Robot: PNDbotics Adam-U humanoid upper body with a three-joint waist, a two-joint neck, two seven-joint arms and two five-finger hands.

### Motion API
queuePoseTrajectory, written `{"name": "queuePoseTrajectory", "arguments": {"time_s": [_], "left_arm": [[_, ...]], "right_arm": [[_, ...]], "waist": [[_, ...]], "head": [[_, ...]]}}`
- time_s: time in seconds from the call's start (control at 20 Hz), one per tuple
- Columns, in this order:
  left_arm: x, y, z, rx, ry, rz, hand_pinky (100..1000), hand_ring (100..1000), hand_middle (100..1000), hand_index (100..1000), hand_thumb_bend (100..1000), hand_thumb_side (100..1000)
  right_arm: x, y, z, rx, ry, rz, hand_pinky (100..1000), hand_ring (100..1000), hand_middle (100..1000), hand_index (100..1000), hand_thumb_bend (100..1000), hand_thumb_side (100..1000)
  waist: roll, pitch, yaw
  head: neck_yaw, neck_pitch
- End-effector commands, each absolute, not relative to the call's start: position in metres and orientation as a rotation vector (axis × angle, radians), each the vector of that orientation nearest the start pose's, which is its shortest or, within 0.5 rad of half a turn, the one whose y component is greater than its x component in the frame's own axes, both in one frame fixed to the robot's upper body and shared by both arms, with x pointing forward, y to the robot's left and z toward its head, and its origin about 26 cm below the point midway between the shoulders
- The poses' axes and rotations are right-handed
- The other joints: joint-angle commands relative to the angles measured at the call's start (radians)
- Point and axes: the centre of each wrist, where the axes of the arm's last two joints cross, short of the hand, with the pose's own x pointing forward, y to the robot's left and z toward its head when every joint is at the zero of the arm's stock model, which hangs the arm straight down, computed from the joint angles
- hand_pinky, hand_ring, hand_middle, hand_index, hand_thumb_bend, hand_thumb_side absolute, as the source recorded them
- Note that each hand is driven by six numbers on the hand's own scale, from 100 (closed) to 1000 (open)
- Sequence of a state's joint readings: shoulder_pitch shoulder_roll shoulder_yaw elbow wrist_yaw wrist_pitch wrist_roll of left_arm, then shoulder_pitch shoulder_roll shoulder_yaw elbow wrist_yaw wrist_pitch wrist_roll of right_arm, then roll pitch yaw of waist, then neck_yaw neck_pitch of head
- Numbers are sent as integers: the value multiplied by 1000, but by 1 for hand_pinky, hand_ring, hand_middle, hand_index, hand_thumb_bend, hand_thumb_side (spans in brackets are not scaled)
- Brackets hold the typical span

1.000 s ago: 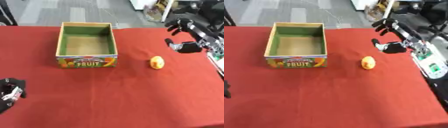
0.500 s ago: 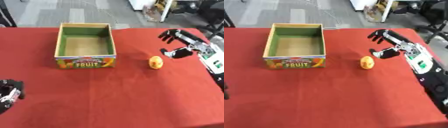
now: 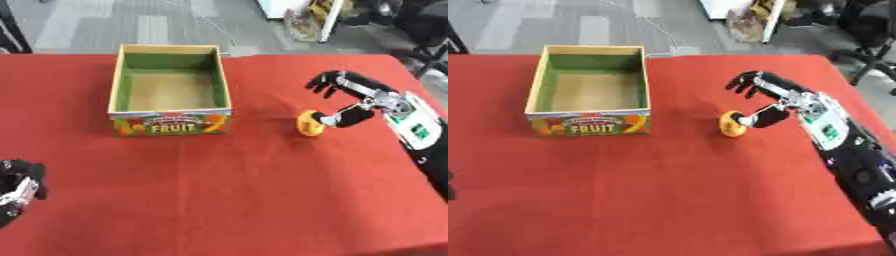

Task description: Pick up objects on the table and place them in the box.

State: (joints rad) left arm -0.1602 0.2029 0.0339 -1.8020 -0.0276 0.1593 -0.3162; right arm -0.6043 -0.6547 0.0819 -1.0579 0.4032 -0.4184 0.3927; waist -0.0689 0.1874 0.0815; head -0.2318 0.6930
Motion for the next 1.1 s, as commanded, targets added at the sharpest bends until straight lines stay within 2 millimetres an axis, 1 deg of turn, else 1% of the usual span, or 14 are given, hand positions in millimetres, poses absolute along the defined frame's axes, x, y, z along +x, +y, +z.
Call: {"name": "queuePoseTrajectory", "arguments": {"time_s": [0.05,0.6,0.75,0.85,1.0,1.1], "left_arm": [[306,274,112,-36,-1755,-491,497,463,503,518,225,357],[306,274,112,-37,-1756,-492,497,464,503,518,223,357],[306,274,112,-37,-1757,-492,497,464,503,518,223,357],[306,274,112,-37,-1757,-492,497,464,503,518,223,357],[306,274,112,-38,-1757,-492,497,464,503,518,222,357],[306,274,112,-38,-1758,-492,497,464,503,518,222,357]], "right_arm": [[412,-407,147,-557,-1568,1326,706,800,811,836,324,117],[413,-406,134,-524,-1434,1440,738,842,835,840,347,152],[414,-406,131,-545,-1418,1448,786,892,851,840,357,153],[414,-406,131,-569,-1422,1440,808,910,860,842,360,149],[414,-406,129,-598,-1417,1443,796,891,852,840,360,150],[414,-406,128,-611,-1404,1456,763,851,830,827,351,140]], "waist": [[3,-18,1],[6,-17,1],[8,-17,1],[9,-17,1],[10,-17,1],[10,-16,1]], "head": [[-6,12],[-11,12],[-11,10],[-11,8],[-12,8],[-12,7]]}}
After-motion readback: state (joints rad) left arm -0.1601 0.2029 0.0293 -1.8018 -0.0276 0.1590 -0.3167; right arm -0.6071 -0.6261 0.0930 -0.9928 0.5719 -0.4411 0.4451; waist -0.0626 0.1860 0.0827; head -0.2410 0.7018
